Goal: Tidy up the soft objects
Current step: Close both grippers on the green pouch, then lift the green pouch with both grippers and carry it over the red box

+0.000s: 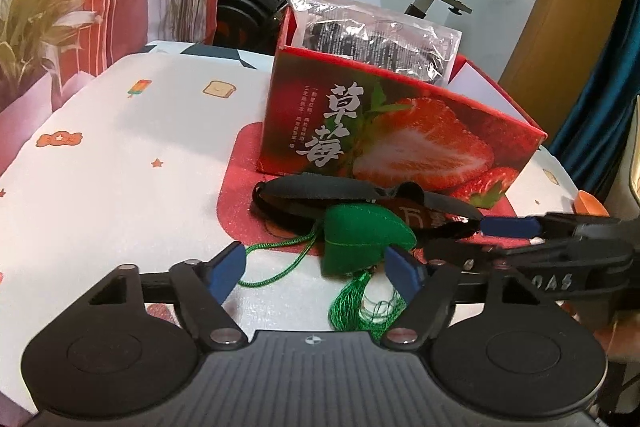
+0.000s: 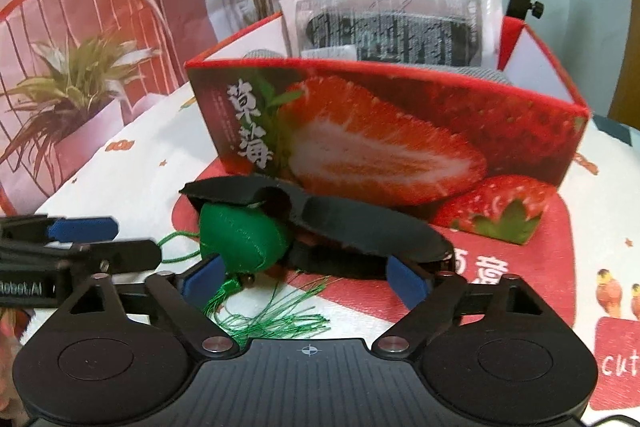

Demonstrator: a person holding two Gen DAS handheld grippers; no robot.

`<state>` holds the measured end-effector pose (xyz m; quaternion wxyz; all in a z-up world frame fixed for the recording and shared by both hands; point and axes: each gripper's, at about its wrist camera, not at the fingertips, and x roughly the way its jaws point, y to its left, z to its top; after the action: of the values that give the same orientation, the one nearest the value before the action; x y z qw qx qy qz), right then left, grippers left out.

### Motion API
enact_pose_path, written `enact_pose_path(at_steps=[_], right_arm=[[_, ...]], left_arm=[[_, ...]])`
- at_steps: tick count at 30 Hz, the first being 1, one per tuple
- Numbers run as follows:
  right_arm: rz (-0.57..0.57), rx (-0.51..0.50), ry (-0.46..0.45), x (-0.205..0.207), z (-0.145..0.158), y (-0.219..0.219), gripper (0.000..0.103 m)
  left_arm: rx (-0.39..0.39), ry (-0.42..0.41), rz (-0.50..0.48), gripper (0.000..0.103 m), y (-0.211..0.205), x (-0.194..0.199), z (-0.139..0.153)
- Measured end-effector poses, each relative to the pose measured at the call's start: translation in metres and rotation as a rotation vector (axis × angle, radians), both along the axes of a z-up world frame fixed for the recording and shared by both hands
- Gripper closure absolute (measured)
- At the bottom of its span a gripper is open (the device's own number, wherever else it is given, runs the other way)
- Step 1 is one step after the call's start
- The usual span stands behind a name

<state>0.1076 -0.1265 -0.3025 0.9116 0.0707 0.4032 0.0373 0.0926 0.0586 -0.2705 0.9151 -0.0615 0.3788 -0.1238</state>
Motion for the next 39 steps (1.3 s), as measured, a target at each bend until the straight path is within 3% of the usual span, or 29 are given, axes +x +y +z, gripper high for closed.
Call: enact_pose_path(at_steps=[8,12,18,23,27,33,39], right_arm=[[0.069,0.017,0.021,0.009,-0.016,0.006,0.038],[0.096,0.025,0.017,0.013,-0.019,0.008,0.046],[0.150,0.015,-0.006,0.018,-0.021,0.014,0.051],[0.186,0.002,-0.016,0.023,-0.022,0.020,0.054],[0.204,0.004,-0.028,0.028,-0.024,0.022,0.060],[0.219,0.019,-0.032,0.030,-0.024,0.025,0.066],[0.238,0.046,-0.064,0.024,-0.007,0.024,0.067]], left_arm=[[-0.033,0.014,-0.024,0.034,-0.005,0.016,-0.002],[-0.072,0.032,-0.045,0.051,-0.006,0.025,-0.005],[-0.153,0.082,-0.063,0.052,-0.003,0.038,-0.013],[-0.161,0.104,-0.078,0.052,-0.004,0.049,-0.021],[-0.230,0.117,-0.097,0.052,-0.001,0.056,-0.031],[-0.219,0.105,-0.112,0.053,-0.007,0.055,-0.031],[-0.191,0.061,-0.107,0.054,-0.007,0.046,-0.007]])
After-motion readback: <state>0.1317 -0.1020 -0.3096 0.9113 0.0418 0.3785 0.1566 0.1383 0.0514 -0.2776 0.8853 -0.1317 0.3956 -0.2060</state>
